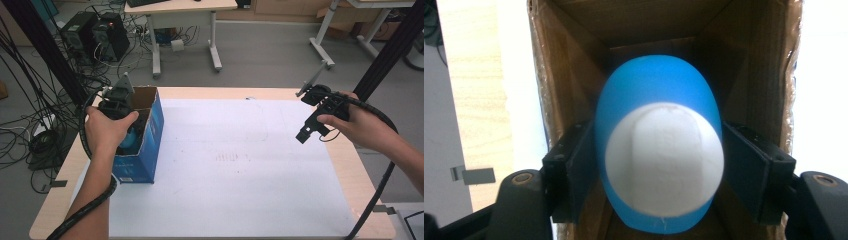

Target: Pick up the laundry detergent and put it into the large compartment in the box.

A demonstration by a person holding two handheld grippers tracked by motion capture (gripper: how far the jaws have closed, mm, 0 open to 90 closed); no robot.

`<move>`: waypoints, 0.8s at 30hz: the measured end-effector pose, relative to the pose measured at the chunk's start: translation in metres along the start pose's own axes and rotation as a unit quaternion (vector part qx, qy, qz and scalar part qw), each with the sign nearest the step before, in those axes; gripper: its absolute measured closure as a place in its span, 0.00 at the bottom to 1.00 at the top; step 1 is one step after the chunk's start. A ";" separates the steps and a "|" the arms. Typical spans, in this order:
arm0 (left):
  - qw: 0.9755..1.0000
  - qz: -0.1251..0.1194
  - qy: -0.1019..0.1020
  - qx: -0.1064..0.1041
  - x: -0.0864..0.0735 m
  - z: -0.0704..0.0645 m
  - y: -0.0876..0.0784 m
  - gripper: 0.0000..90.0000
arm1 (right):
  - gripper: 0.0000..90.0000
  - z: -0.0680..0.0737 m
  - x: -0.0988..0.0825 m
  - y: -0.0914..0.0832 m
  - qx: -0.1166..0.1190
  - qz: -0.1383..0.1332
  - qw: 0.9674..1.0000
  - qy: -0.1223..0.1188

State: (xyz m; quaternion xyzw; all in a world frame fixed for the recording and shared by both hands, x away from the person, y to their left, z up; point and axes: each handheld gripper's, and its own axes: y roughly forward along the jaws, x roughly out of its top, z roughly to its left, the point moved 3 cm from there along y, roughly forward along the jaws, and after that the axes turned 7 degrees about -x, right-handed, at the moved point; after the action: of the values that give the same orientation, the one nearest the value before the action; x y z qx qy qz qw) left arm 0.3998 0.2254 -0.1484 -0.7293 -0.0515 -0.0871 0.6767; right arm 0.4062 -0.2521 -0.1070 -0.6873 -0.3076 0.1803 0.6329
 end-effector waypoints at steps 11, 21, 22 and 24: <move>1.000 -0.006 0.005 0.002 -0.002 -0.004 -0.006 0.32 | 0.06 0.001 -0.003 -0.002 0.000 -0.001 1.000 0.001; 1.000 -0.013 0.006 0.008 -0.006 -0.007 -0.019 0.26 | 0.06 0.001 -0.003 -0.002 0.001 -0.002 1.000 0.001; 1.000 -0.014 0.007 0.009 -0.006 -0.007 -0.021 0.24 | 0.06 0.001 -0.002 -0.002 0.001 -0.002 1.000 0.000; 1.000 -0.016 0.008 0.010 -0.007 -0.007 -0.025 0.23 | 0.06 0.001 -0.002 -0.002 0.001 -0.003 1.000 0.000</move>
State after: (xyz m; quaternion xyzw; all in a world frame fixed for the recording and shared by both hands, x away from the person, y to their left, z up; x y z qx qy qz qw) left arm 0.3875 0.2202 -0.1251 -0.7212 -0.0590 -0.1031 0.6825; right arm 0.4035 -0.2531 -0.1050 -0.6859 -0.3089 0.1788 0.6342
